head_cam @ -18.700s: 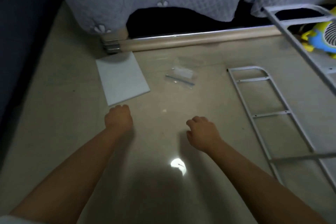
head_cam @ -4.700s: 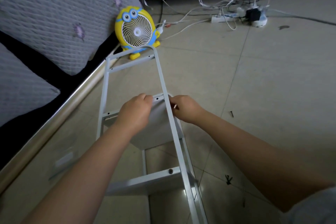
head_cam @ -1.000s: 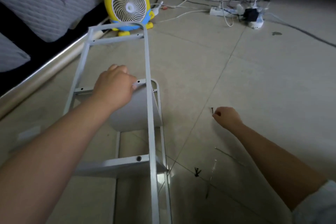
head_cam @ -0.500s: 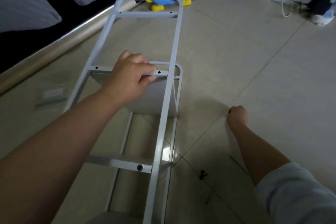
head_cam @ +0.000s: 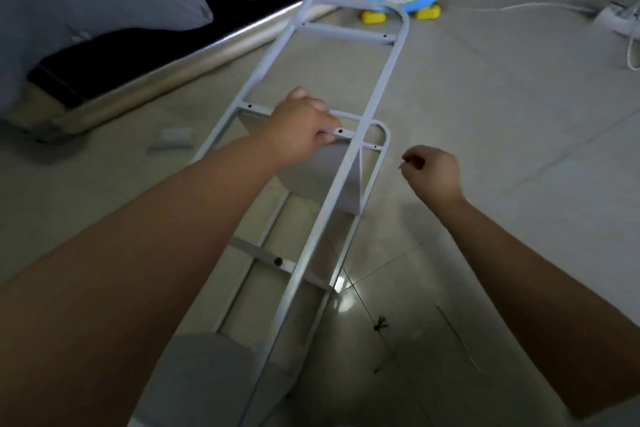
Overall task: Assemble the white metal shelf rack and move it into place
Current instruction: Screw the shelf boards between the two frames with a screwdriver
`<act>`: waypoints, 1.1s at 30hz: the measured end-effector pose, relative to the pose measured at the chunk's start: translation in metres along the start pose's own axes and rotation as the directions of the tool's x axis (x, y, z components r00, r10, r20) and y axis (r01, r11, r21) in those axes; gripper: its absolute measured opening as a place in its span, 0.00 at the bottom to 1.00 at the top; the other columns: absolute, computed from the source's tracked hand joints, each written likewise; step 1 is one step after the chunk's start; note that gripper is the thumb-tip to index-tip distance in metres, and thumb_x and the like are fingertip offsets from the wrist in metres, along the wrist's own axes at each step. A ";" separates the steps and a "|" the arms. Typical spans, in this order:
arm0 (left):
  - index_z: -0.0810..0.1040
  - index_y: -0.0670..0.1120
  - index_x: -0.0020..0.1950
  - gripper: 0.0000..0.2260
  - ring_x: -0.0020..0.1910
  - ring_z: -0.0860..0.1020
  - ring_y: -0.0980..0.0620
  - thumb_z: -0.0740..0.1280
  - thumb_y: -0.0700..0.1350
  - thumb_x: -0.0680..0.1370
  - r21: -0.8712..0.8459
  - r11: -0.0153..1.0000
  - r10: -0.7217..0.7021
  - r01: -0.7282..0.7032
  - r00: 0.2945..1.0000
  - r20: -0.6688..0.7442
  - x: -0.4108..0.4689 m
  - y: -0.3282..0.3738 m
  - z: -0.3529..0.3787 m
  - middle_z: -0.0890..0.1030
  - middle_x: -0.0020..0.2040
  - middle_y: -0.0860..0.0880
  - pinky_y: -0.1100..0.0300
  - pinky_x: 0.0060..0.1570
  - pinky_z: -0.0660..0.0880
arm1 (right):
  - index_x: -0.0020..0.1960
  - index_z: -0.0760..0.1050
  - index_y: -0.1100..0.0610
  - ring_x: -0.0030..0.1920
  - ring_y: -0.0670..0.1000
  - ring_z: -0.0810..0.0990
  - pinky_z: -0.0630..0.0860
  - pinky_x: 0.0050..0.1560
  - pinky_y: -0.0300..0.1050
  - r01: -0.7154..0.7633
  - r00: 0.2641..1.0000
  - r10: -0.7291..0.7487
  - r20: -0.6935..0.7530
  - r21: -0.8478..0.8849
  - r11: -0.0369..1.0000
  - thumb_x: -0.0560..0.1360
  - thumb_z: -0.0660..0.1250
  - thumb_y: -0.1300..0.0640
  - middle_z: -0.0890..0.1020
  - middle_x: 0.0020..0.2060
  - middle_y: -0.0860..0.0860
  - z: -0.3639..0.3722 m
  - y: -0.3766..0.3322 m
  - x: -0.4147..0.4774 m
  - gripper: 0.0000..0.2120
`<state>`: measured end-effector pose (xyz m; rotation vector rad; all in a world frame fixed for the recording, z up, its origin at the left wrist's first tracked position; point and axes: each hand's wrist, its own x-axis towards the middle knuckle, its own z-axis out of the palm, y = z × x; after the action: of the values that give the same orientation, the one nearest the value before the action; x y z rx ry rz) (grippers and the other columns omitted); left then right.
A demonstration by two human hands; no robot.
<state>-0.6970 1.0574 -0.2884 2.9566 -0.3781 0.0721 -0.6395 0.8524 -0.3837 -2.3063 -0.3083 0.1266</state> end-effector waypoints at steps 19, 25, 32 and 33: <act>0.80 0.38 0.44 0.12 0.49 0.73 0.41 0.64 0.46 0.75 -0.083 0.994 0.068 -0.075 0.995 -0.077 0.008 -0.025 0.002 0.79 0.44 0.42 0.57 0.49 0.63 | 0.45 0.79 0.61 0.33 0.38 0.75 0.69 0.37 0.30 0.094 0.950 -0.024 -0.311 0.214 0.972 0.72 0.67 0.65 0.78 0.36 0.47 -0.016 -0.111 -0.009 0.03; 0.77 0.40 0.35 0.09 0.43 0.76 0.41 0.62 0.43 0.71 -0.078 0.990 0.102 -0.118 0.978 -0.183 0.006 -0.030 0.013 0.79 0.37 0.43 0.57 0.40 0.64 | 0.45 0.81 0.61 0.33 0.38 0.74 0.68 0.36 0.27 0.136 0.971 -0.149 -0.186 -0.080 0.987 0.72 0.67 0.65 0.78 0.36 0.46 -0.024 -0.123 -0.021 0.05; 0.77 0.38 0.44 0.08 0.49 0.74 0.42 0.61 0.40 0.76 -0.148 0.974 0.162 -0.174 0.983 -0.087 0.013 -0.044 0.012 0.77 0.44 0.42 0.53 0.48 0.69 | 0.47 0.81 0.61 0.41 0.45 0.73 0.65 0.37 0.25 0.204 0.979 -0.194 0.065 -0.391 0.898 0.73 0.65 0.64 0.77 0.40 0.48 -0.030 -0.146 -0.013 0.07; 0.78 0.38 0.47 0.07 0.51 0.74 0.42 0.62 0.40 0.76 -0.146 0.975 0.159 -0.168 0.985 -0.068 0.014 -0.043 0.011 0.77 0.46 0.42 0.53 0.50 0.69 | 0.48 0.81 0.61 0.41 0.45 0.73 0.64 0.38 0.25 0.214 0.977 -0.196 0.086 -0.418 0.883 0.73 0.65 0.64 0.77 0.40 0.49 -0.030 -0.146 -0.014 0.07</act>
<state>-0.6723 1.0932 -0.3047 2.7626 -0.5915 0.1386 -0.6734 0.9238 -0.2563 -2.6850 -0.6556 -0.0021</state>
